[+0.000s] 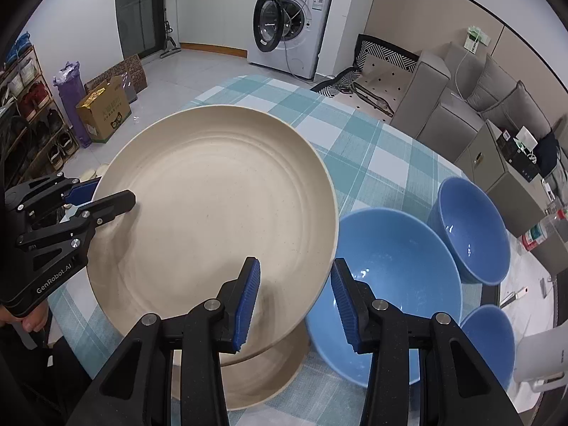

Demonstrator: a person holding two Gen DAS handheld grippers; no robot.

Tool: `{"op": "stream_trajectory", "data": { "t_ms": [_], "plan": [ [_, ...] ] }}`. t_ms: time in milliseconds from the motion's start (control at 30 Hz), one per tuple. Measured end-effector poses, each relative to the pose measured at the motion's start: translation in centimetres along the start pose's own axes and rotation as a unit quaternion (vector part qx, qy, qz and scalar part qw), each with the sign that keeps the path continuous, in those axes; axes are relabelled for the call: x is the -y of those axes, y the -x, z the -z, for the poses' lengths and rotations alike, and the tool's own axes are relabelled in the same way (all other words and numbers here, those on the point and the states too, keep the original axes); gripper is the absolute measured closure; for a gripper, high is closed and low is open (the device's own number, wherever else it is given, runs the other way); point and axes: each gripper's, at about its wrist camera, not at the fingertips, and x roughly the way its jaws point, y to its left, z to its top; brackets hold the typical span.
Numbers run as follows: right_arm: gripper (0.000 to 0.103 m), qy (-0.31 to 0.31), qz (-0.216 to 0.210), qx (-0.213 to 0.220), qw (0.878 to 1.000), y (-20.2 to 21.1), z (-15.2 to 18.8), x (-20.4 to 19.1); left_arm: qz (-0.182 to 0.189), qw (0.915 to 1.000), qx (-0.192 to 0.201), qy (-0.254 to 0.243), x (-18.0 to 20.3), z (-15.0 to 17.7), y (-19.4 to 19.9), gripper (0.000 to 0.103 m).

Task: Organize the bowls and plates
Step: 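Lift the cream plate with both tools and carry it toward the plate stack, then lower the cream plate onto the stacked cream plates with both tools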

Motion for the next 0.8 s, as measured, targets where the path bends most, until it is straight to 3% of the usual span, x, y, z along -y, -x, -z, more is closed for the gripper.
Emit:
{"op": "stream_trajectory", "data": {
  "t_ms": [800],
  "plan": [
    [0.060, -0.029, -0.032, 0.001, 0.999, 0.4, 6.0, -1.6, 0.007, 0.9994, -0.026, -0.021, 0.8, 3.5, 0.3, 0.079]
  ]
}}
